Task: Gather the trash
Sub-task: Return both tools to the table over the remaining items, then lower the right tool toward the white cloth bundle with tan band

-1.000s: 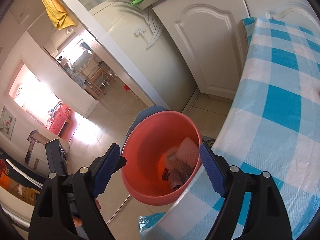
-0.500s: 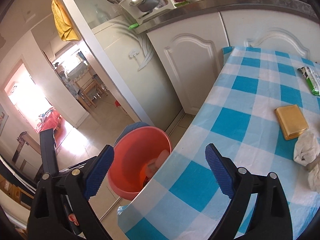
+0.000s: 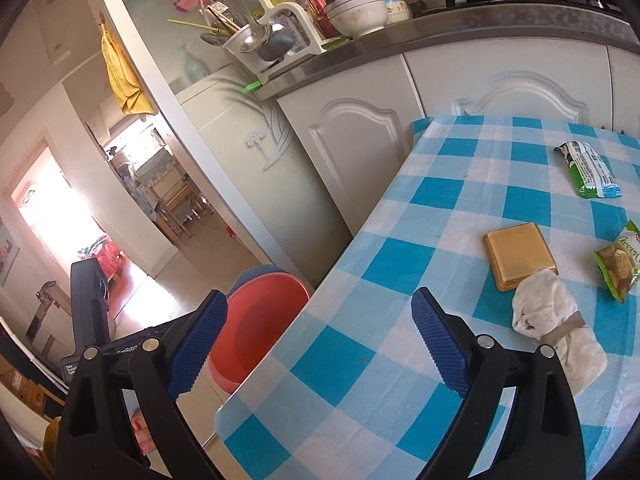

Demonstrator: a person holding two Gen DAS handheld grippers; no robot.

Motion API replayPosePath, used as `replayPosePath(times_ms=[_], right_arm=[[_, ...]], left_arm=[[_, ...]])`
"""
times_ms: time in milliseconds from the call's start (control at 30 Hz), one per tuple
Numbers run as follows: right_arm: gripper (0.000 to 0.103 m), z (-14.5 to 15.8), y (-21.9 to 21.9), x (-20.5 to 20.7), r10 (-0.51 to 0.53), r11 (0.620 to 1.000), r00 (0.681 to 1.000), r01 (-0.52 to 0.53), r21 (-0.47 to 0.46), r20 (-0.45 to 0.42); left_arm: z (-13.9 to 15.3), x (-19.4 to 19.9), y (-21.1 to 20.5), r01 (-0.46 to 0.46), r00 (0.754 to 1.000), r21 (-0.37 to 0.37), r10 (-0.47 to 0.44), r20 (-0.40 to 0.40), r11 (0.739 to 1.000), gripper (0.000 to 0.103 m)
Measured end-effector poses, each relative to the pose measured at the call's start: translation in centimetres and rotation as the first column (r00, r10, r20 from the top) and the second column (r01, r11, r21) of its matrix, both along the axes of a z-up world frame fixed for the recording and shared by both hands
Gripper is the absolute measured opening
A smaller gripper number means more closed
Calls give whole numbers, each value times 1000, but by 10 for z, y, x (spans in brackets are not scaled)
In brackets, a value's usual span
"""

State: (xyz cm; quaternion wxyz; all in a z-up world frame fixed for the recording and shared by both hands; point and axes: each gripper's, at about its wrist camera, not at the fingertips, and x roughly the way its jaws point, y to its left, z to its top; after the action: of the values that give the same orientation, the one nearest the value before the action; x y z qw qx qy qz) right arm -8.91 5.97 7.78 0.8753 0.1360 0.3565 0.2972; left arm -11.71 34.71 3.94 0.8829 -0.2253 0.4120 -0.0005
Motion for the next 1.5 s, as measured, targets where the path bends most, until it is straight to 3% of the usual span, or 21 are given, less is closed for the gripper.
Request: replayPosePath(times_ms=[500,967,1233,1500], right_arm=[[92,6,-54,0,-45,999,998,44,20,53],[92,2,-135,15,-157,982,987,155,107,16],[92,-7,-189,22,-245,966,969,245,89,-5],[92,-39,-174,24,-148,988,986,150,22,-77]], left_arm=[[18,10,-68,107,994,51,-107,0,993,94],[20,18,-127,205,979,81,-204,-22,975,94],[16,23,-162,267,964,102,-264,-41,958,94],[8,29,-178,277,960,121,-270,-67,953,94]])
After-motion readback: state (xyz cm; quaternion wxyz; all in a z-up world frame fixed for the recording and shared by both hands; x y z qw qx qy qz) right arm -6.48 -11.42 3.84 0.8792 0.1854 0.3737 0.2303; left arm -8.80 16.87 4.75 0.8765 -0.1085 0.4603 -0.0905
